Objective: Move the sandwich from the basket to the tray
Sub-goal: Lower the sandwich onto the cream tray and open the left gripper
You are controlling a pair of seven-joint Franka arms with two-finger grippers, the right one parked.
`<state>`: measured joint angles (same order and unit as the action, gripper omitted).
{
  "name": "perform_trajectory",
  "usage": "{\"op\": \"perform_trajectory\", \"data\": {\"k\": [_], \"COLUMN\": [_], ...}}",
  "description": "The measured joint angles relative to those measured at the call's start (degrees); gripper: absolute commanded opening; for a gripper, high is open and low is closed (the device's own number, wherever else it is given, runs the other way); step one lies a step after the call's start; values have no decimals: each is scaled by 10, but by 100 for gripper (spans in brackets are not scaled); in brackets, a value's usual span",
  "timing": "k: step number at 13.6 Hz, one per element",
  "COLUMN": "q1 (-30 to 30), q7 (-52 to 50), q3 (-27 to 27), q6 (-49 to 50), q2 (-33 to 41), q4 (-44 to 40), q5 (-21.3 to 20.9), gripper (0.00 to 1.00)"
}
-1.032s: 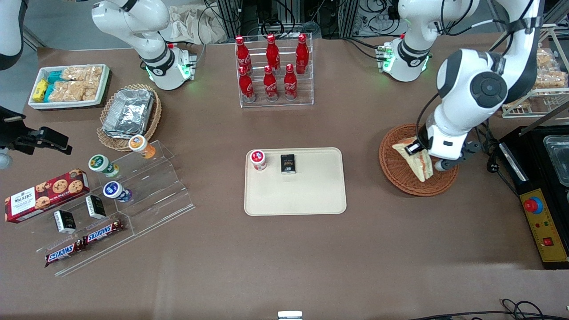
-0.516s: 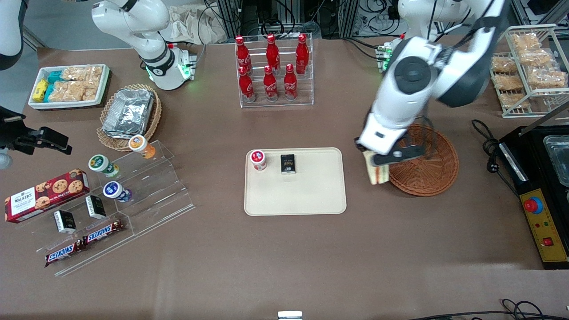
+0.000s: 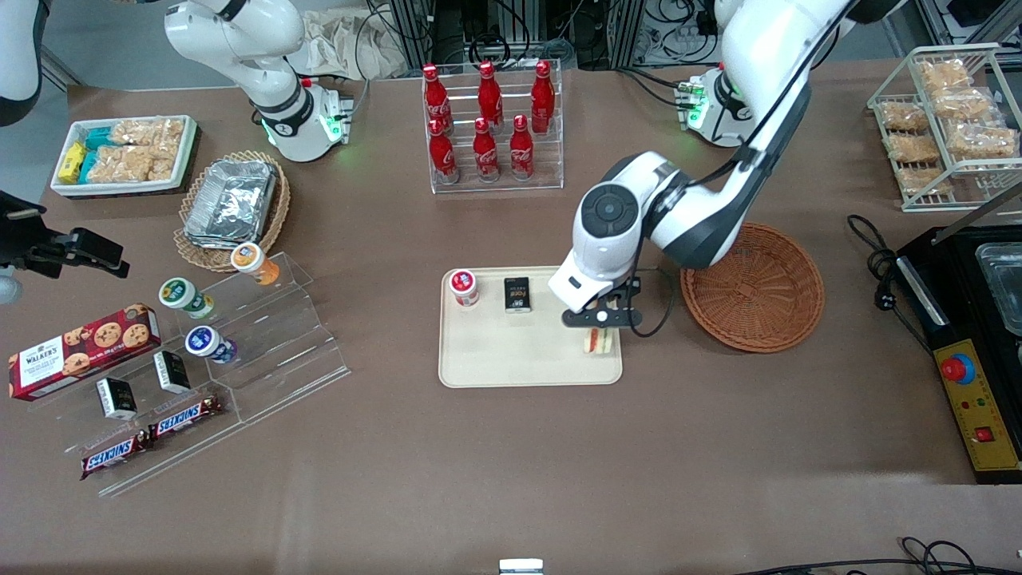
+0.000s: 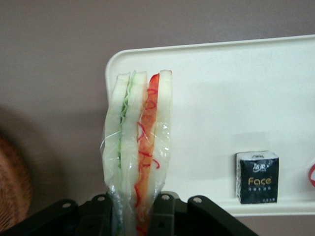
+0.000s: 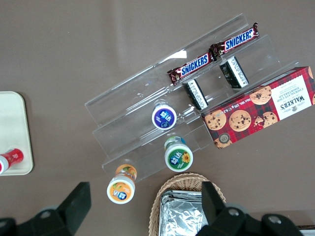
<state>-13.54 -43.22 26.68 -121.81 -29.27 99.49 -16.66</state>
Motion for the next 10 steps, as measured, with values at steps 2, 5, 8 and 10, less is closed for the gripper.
{"op": "perform_trajectory", "data": {"k": [2, 5, 8, 10], "q1": [-2, -3, -3, -3], "q7": [0, 0, 0, 0], "q3": [0, -1, -1, -2], "q6": [-27, -36, -37, -37], "q2": [-35, -67, -78, -79], "q4": [-3, -9, -11, -11], "q5": [-24, -50, -58, -58], "gripper": [0, 7, 100, 100]}}
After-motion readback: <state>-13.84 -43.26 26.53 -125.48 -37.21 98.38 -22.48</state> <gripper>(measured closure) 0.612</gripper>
